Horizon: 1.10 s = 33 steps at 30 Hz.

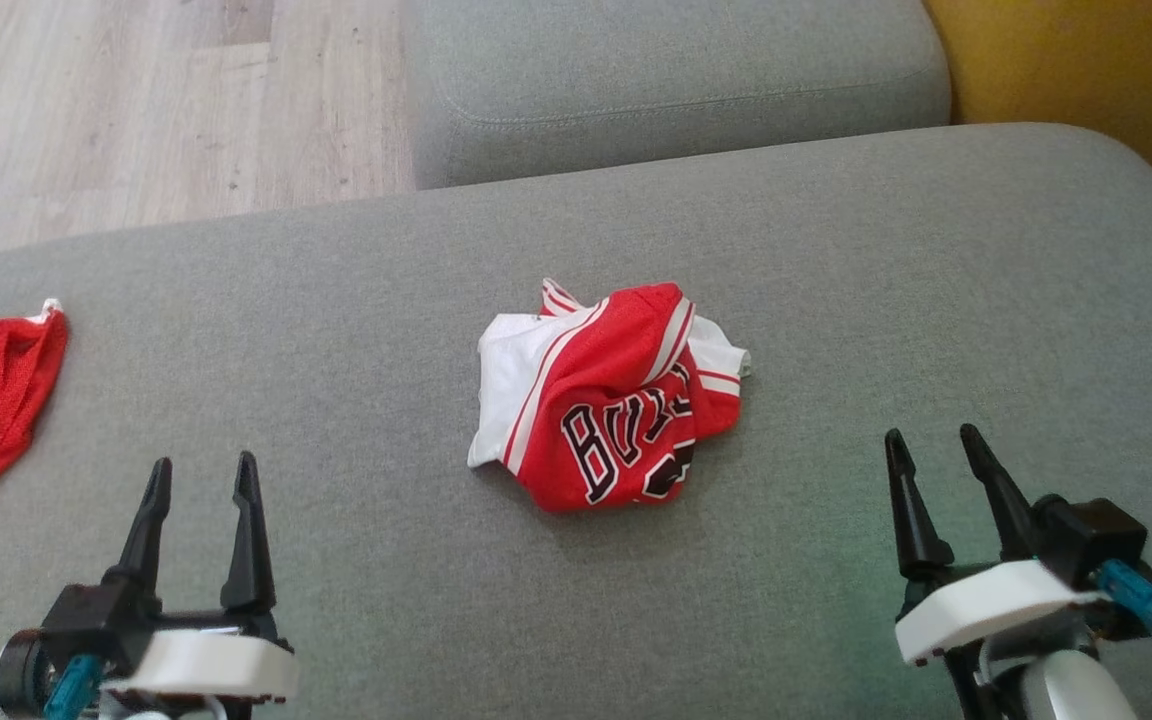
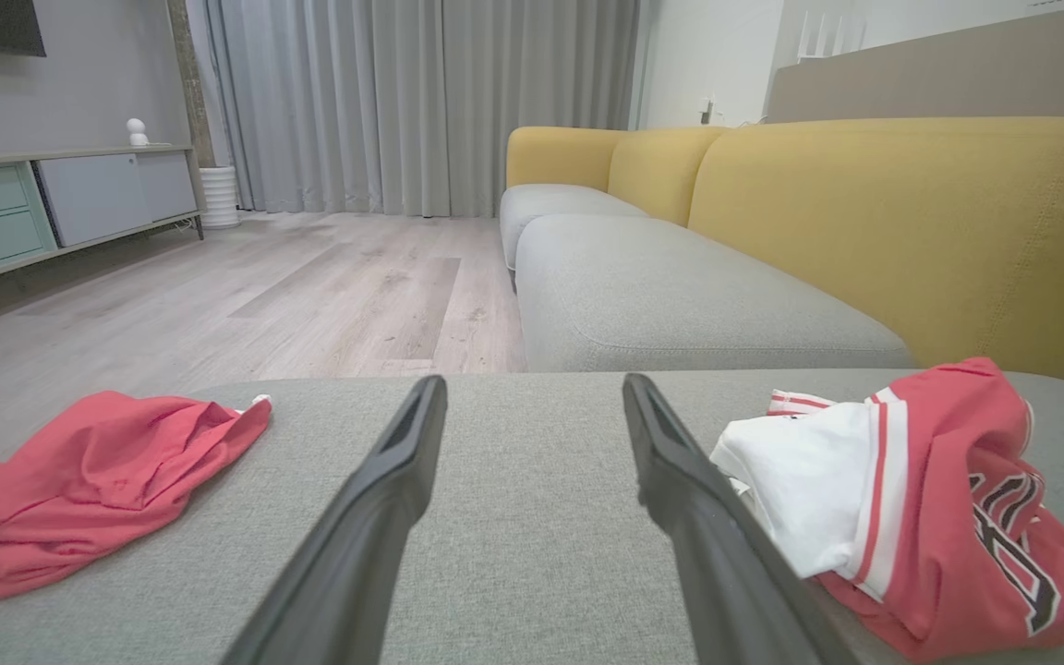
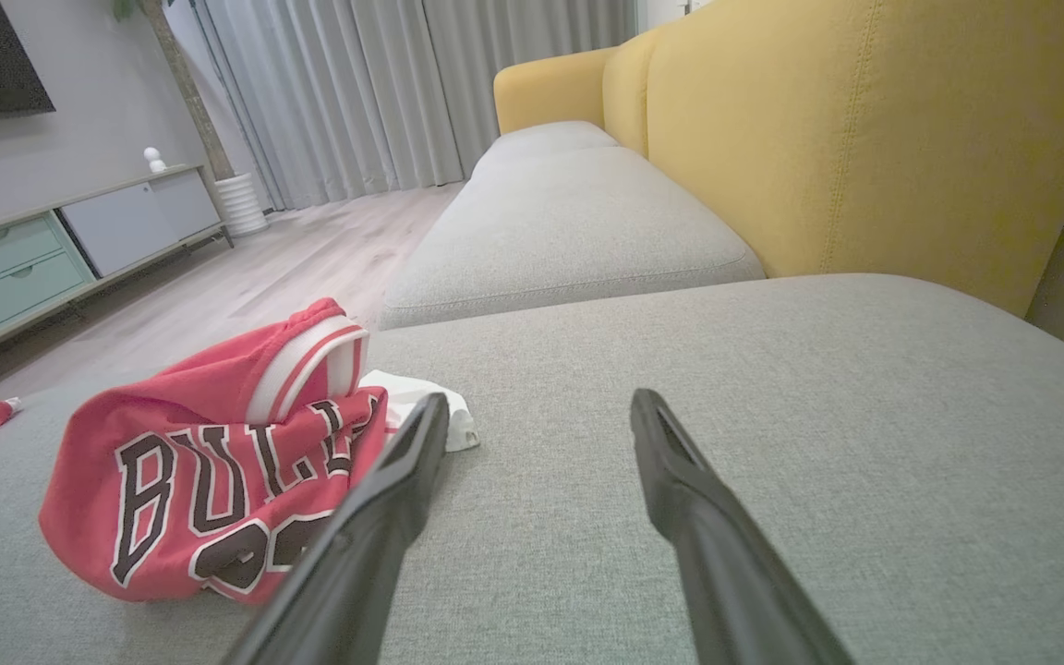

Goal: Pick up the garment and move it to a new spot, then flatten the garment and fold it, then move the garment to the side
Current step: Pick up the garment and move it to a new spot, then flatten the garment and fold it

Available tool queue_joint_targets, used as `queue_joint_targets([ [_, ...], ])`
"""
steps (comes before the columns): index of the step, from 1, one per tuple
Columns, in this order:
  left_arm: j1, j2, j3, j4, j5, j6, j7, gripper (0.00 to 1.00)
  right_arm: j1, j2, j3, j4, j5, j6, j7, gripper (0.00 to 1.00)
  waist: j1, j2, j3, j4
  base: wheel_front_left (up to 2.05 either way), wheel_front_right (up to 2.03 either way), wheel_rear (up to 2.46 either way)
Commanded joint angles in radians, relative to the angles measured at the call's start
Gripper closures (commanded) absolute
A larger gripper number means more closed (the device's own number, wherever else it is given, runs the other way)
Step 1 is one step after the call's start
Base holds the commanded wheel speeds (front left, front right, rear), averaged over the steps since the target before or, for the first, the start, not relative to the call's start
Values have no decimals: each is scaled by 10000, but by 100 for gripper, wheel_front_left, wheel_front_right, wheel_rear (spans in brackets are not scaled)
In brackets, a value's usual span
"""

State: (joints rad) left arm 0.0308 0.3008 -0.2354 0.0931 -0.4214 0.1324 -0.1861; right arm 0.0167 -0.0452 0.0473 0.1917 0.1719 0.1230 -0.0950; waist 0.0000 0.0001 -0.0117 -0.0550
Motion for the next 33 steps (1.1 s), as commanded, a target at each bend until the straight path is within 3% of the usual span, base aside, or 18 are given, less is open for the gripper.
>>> queue_joint_targets([
  [1, -272, 258, 339, -360, 83, 62, -32, 0, -373, -50, 311, -348, 91, 77, 75, 0, 0, -1, 65, 13, 0, 0, 0],
  [6, -544, 252, 279, -385, 12, -69, -63, 0, -1326, -50, 703, -229, 440, 77, 627, 0, 0, -1, 518, 80, 0, 0, 0],
  [9, -996, 213, 166, -300, 38, -212, -112, 0, -2476, -50, 944, 256, 805, 77, 1556, 0, 0, -1, 970, 289, 0, 0, 0],
  [13, -1710, 99, -63, -190, 125, -401, -157, 0, -4176, -54, 1153, 1522, 893, 77, 3086, 0, 0, -1, 1702, 677, 0, 0, 0],
  [17, -2396, -69, -313, -1, 226, -590, -242, 0, -5553, -258, 1294, 3078, 893, 77, 3949, 0, 0, -1, 2368, 1145, 0, 0, 0],
  [23, -3071, -316, -568, 457, 288, -841, -427, 0, -6681, -563, 1922, 5168, 517, 77, 4381, 0, 0, -1, 2897, 1583, 0, 0, 0],
  [27, -3214, -397, -615, 728, 291, -919, -513, 0, -6863, -555, 2531, 5942, 728, 77, 4663, 0, 0, -1, 2876, 1650, 0, 0, 0],
  [28, -3232, -415, -617, 818, 285, -937, -537, 0, -6885, -529, 2726, 6121, 917, 77, 4811, 45, 0, -1, 2828, 1647, 0, 0, 0],
  [29, -3233, -432, -614, 910, 275, -952, -561, 0, -6890, -509, 2919, 6228, 1111, 77, 4917, 100, 0, -1, 2750, 1631, 0, 0, 0],
  [33, -3102, -454, -530, 1213, 200, -993, -640, 0, -6912, -601, 3572, 5907, 1903, 77, 4828, 100, 0, -1, 2289, 1449, 0, 0, 0],
])
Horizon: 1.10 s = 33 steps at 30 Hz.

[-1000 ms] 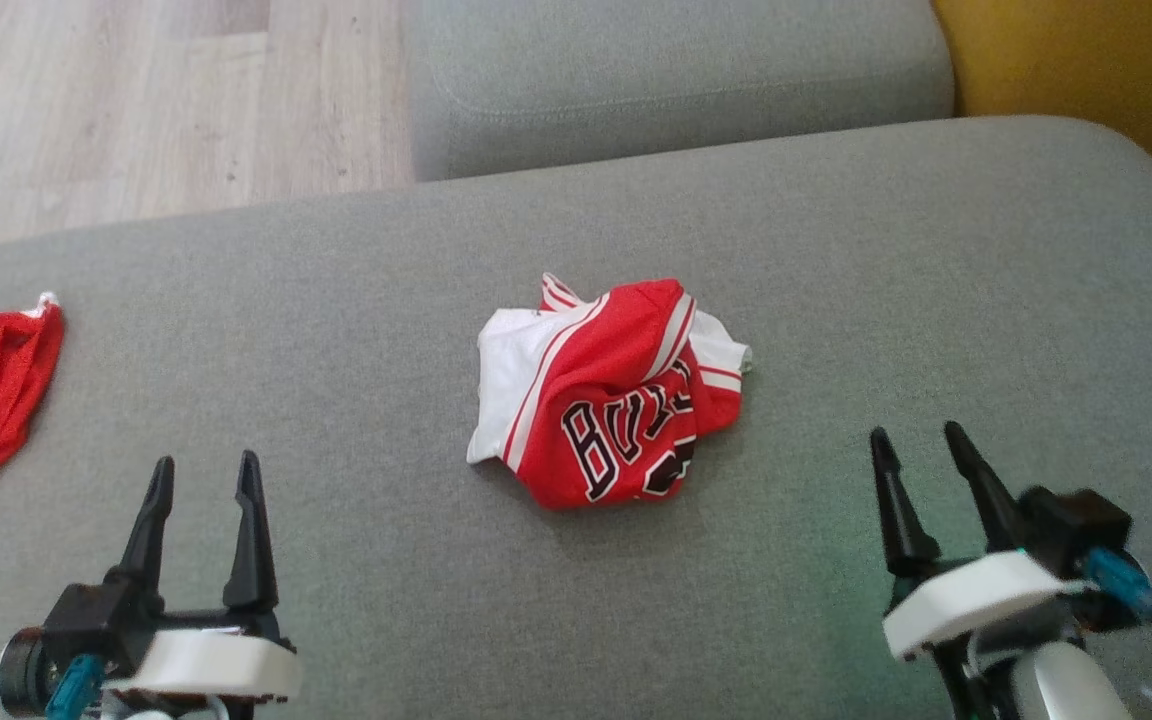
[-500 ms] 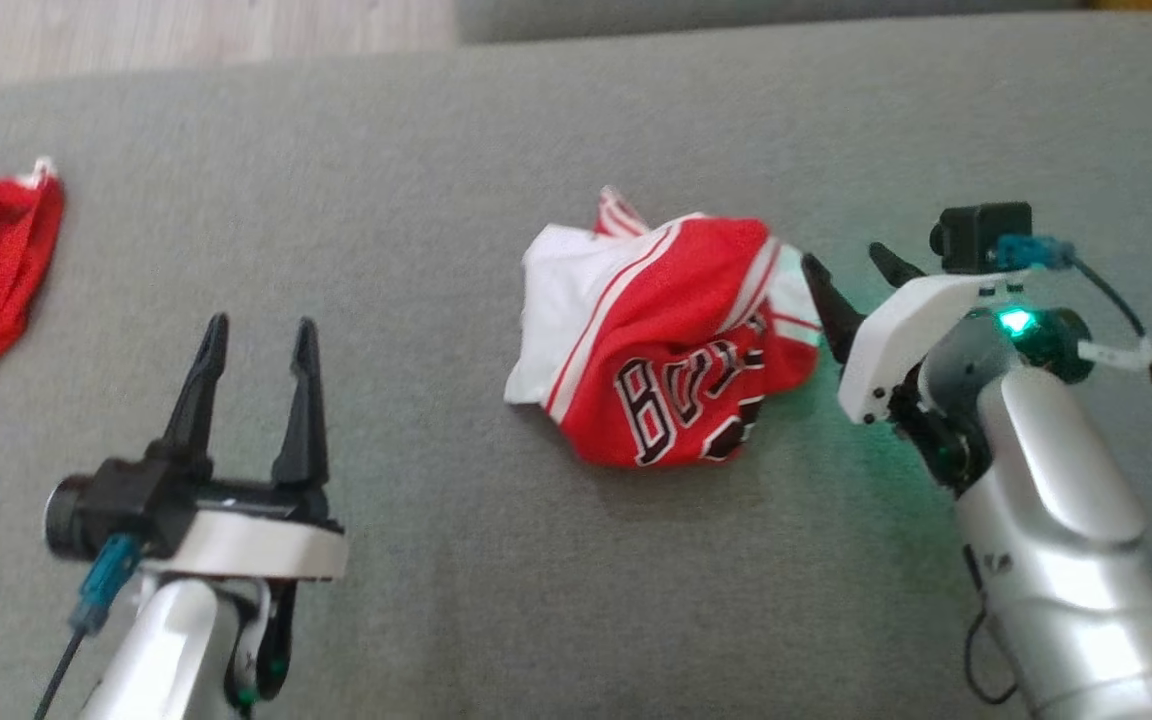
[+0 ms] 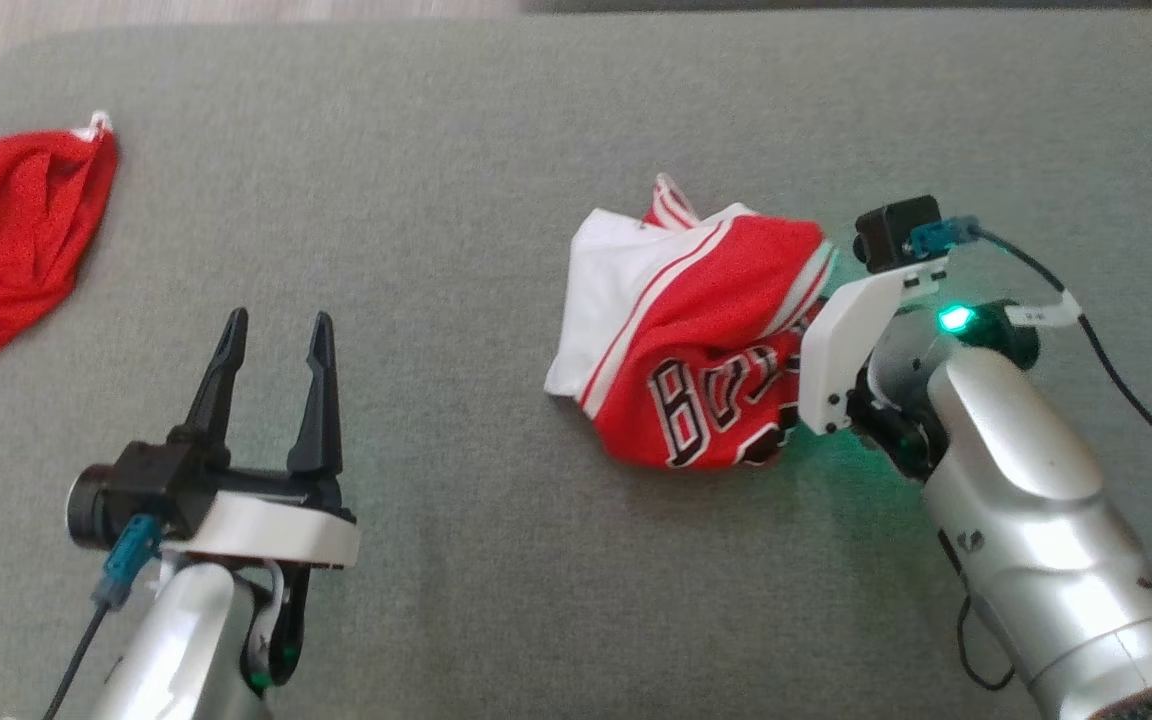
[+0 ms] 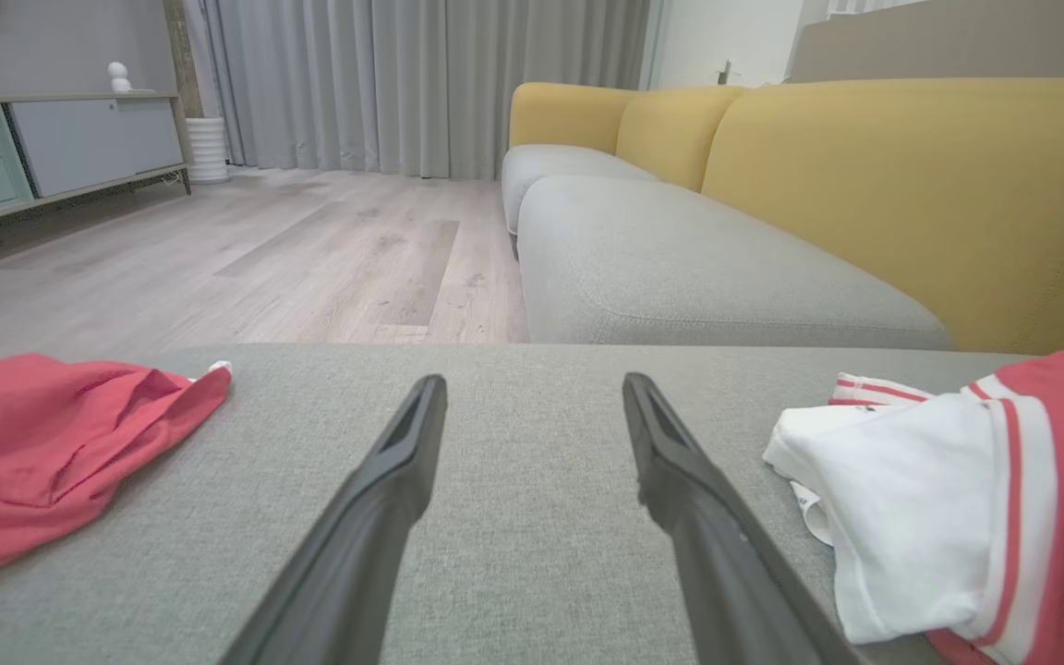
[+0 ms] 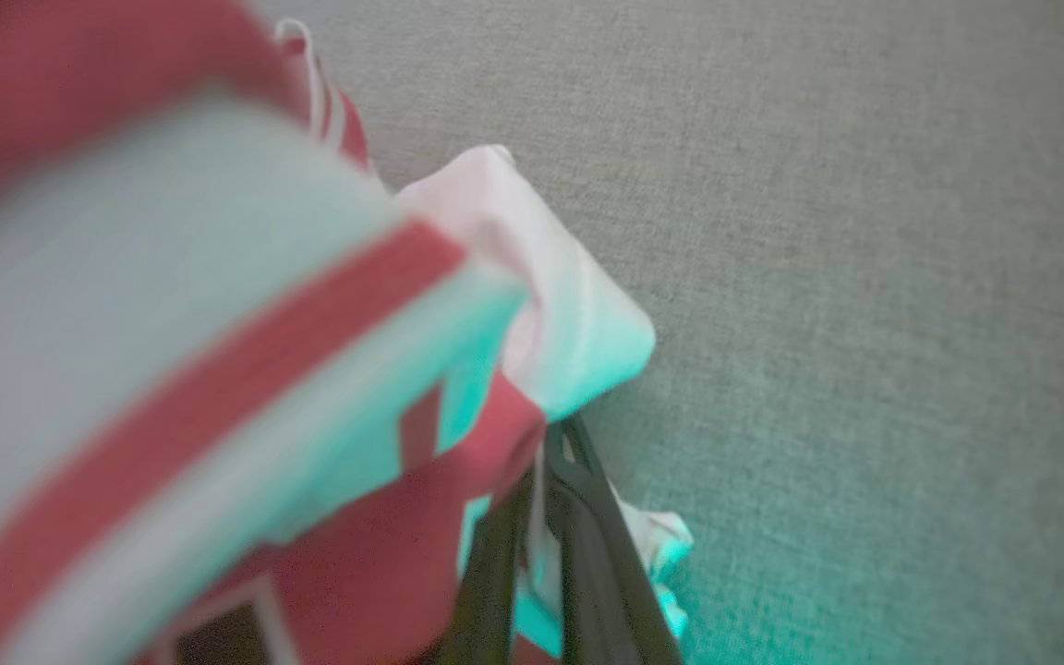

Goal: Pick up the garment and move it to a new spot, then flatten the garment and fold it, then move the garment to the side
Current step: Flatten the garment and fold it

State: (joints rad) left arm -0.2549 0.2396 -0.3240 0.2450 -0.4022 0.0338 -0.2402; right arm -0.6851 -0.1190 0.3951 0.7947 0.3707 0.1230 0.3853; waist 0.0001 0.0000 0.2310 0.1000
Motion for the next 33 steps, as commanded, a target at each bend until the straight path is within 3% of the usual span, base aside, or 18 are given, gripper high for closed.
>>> queue_joint_targets([
  [1, -189, 165, 384, -251, -9, -14, -114, 0, 64, 78, 205, -379, 111, 77, -140, 100, -1, 0, -269, -158, 0, 0, 0],
  [10, 470, 250, 646, -56, -151, -11, -186, 0, -1305, -354, 1091, -4394, 1562, 77, -1216, 100, -1, 0, -1428, -578, 0, 0, 0],
  [16, 716, 272, 677, -103, -177, -6, -197, 0, -2569, 35, 1711, -5759, 2188, 77, -1468, 100, -1, 0, -1683, -527, 0, 0, 0],
  [21, 779, 233, 638, -143, -156, 5, -202, 0, -3919, 569, 1632, -5965, 3279, 77, -2684, 100, -1, 0, -1744, -405, 0, 0, 0],
  [25, 847, 219, 655, -197, -161, 18, -206, 0, -4660, 674, 1014, -5916, 4181, 77, -4044, 100, -1, 0, -1710, -394, 0, 0, 0],
  [27, 886, 216, 682, -217, -173, 28, -207, 0, -4679, 681, 983, -5711, 4428, 77, -4197, 100, -1, 0, -1686, -428, 0, 0, 0],
  [30, 910, 210, 738, -271, -187, 47, -210, 0, -4216, 550, 753, -5069, 4031, 77, -4183, 100, -1, 0, -1596, -534, 0, 0, 0],
  [33, 864, 187, 741, -328, -185, 12, -211, 0, -3301, -77, 355, -4166, 3333, 77, -4104, 100, -1, 0, -1452, -625, 0, 0, 0],
])
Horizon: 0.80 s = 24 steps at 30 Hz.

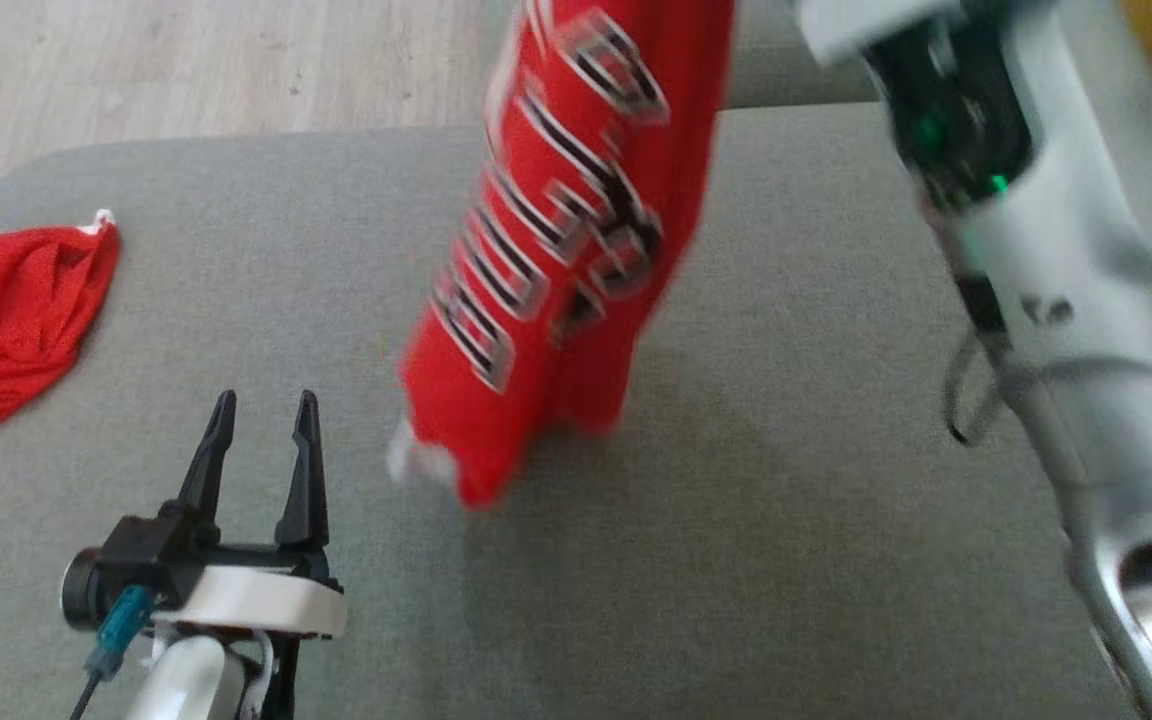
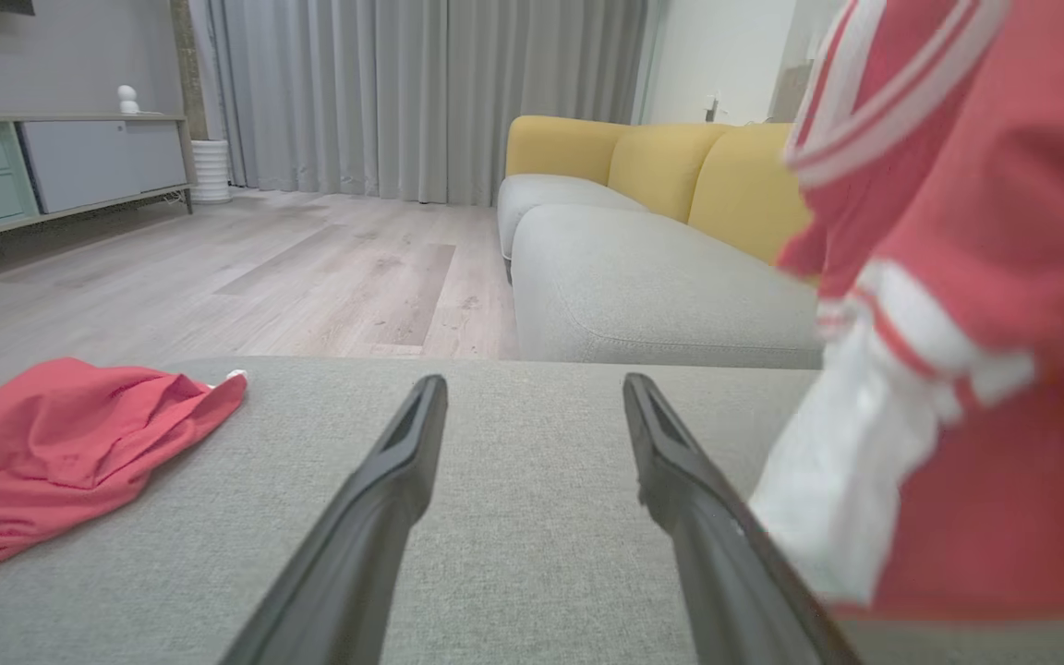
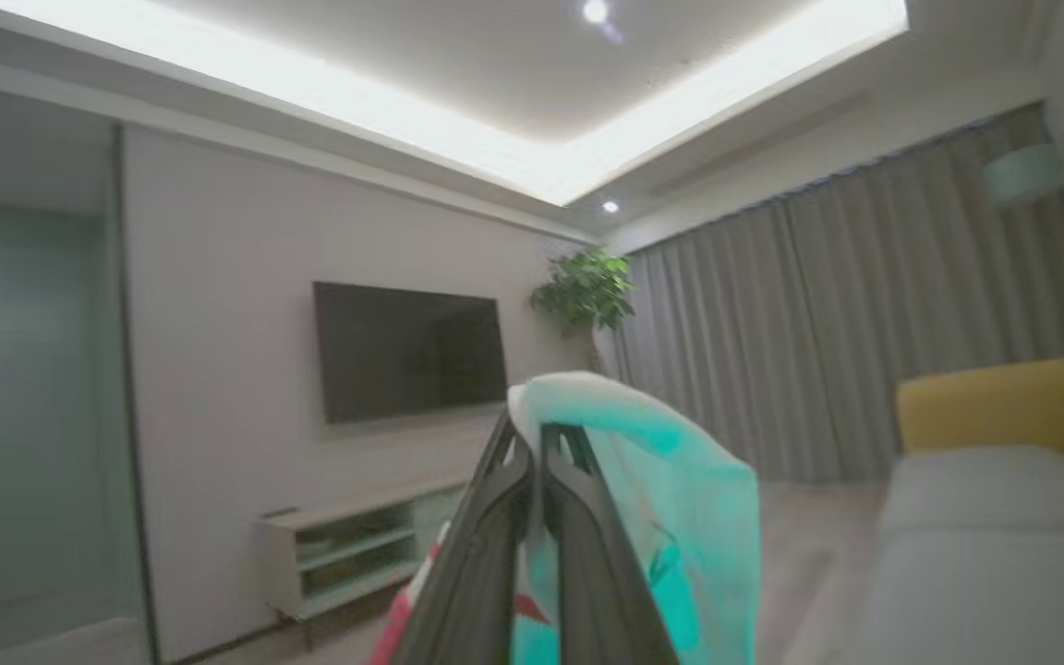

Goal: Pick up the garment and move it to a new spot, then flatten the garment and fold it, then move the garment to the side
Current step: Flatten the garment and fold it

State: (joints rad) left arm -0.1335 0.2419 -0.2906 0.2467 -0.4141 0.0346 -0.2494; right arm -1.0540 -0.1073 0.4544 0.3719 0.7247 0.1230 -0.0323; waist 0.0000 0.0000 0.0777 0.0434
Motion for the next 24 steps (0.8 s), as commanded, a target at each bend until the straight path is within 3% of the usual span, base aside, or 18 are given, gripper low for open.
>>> queue_joint_targets([
  [1, -376, 152, 405, -357, -58, -4, -120, 0, 735, -401, -423, 439, -401, 77, 106, 100, 0, 0, 132, -84, 0, 0, 0],
  [3, -406, 142, 402, -367, -52, -14, -120, 0, 1082, -596, -603, 845, -593, 77, 136, 100, 0, 0, 193, -109, 0, 0, 0],
  [10, -821, 55, 331, -363, 38, -120, -122, 0, 2324, -1500, -1847, 3968, -1816, 77, -9, 100, 0, 0, 729, -76, 0, 0, 0],
  [11, -875, 38, 317, -341, 54, -141, -122, 0, 2345, -1585, -1879, 4410, -2072, 77, 96, 34, 0, 0, 776, -52, 0, 0, 0],
  [12, -917, 23, 308, -313, 67, -159, -122, 0, 2344, -1661, -1892, 4854, -2324, 77, 292, 0, 0, 0, 816, -29, 0, 0, 0],
  [18, -967, -56, 360, -133, 112, -230, -123, 0, 1900, -2100, -2149, 6681, -3897, 77, 1323, 0, 0, 0, 782, 41, 0, 0, 0],
  [24, -821, -101, 468, -37, 145, -257, -123, 0, 1251, -1649, -2539, 6143, -4954, 77, 1030, 0, 0, 0, 496, 43, 0, 0, 0],
])
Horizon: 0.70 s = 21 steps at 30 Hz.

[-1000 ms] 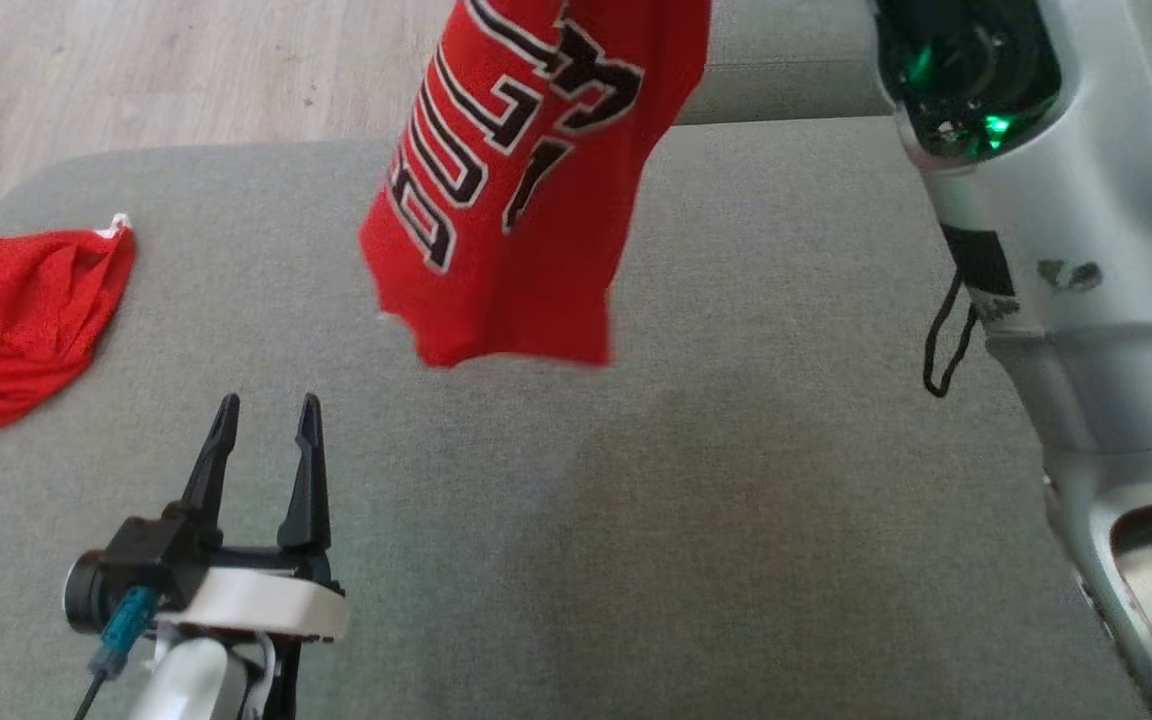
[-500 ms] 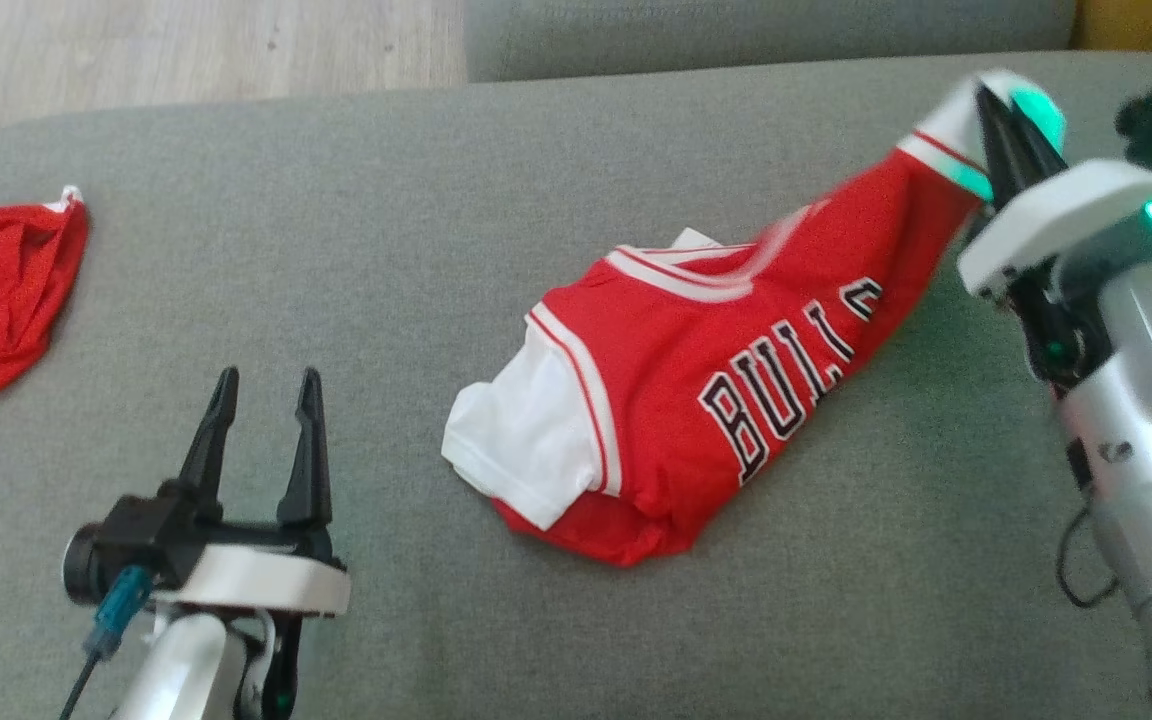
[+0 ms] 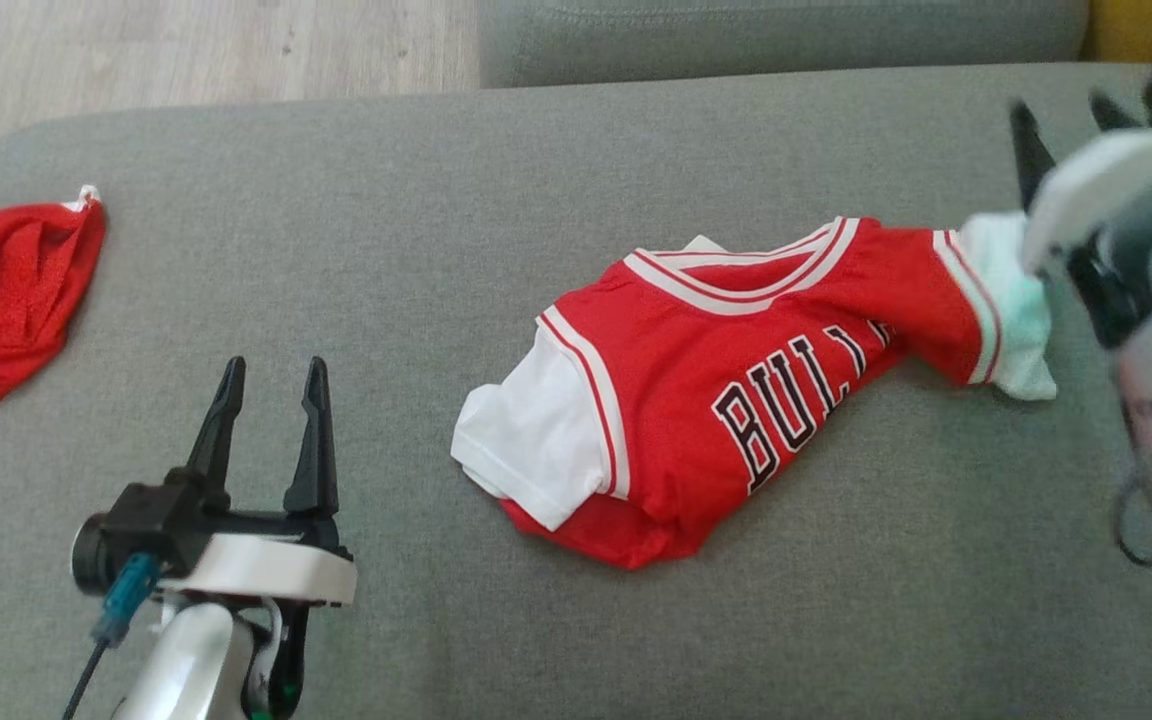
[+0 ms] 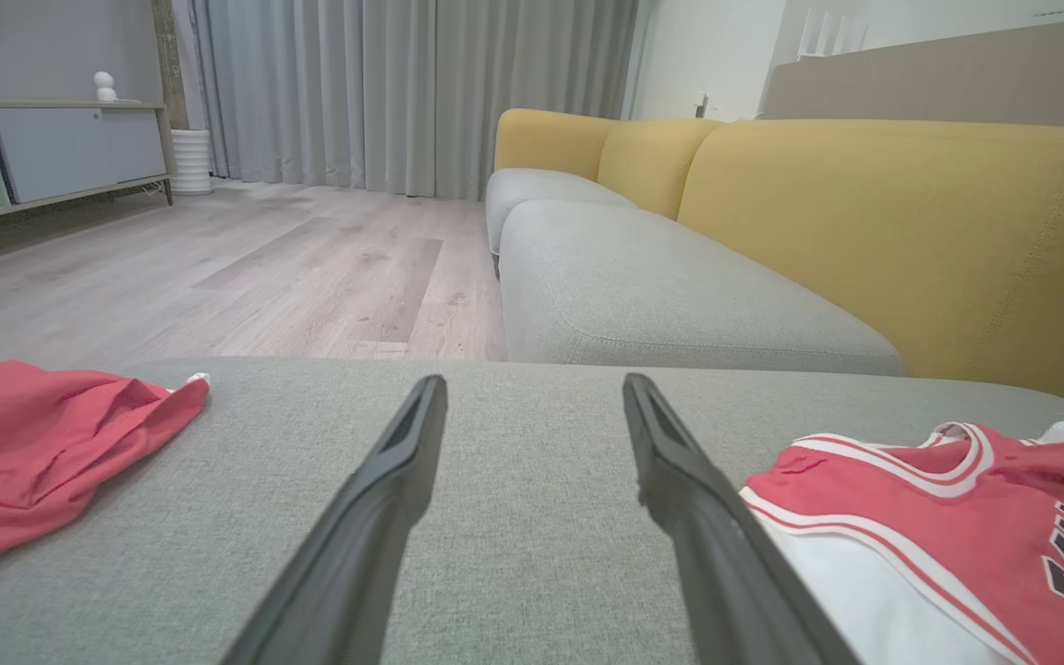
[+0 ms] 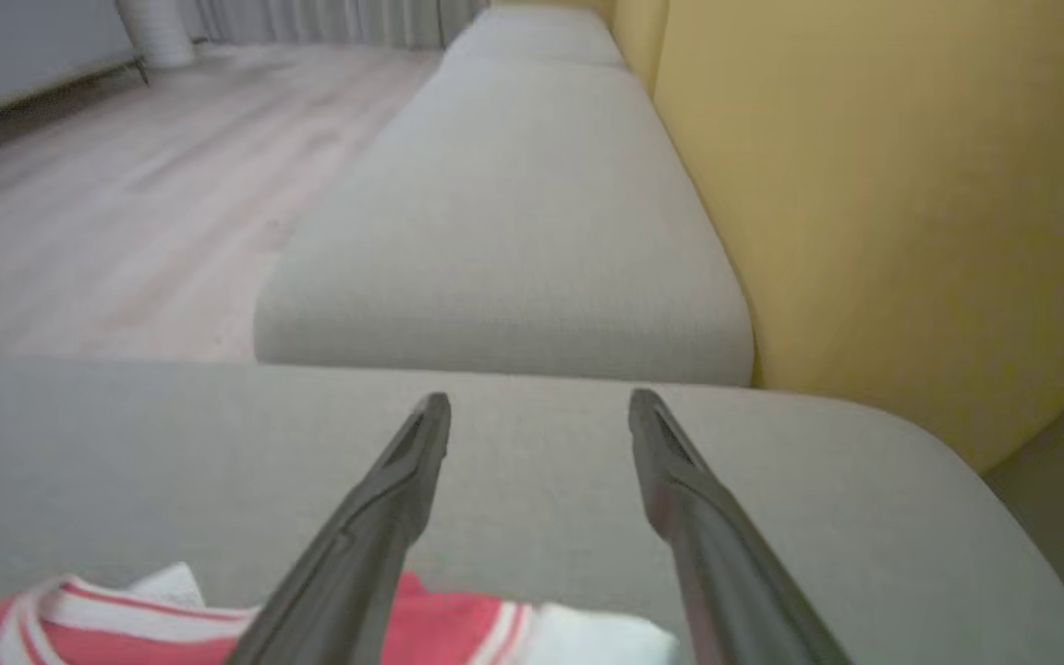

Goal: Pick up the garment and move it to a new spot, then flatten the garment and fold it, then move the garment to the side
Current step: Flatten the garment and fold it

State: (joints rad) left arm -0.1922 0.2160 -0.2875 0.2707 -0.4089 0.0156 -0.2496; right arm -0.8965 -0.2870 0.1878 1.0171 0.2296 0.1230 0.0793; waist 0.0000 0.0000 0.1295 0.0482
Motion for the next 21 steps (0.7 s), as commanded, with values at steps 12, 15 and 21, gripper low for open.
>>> queue_joint_targets([
  [12, -555, -73, 325, -417, 260, -245, -122, 0, 518, 2073, 1953, -2322, 1244, 77, 1971, 0, 0, 0, 615, 658, 0, 0, 0],
  [15, -742, -178, 263, -389, 315, -320, -122, 0, 636, 2199, 2103, -2253, 1706, 77, 2143, 0, 0, 0, 906, 971, 0, 0, 0],
  [21, -1014, -415, 232, -299, 421, -459, -122, 0, 492, 2288, 2438, -1610, 1949, 77, 2440, 0, 0, 0, 1331, 1465, 0, 0, 0],
])
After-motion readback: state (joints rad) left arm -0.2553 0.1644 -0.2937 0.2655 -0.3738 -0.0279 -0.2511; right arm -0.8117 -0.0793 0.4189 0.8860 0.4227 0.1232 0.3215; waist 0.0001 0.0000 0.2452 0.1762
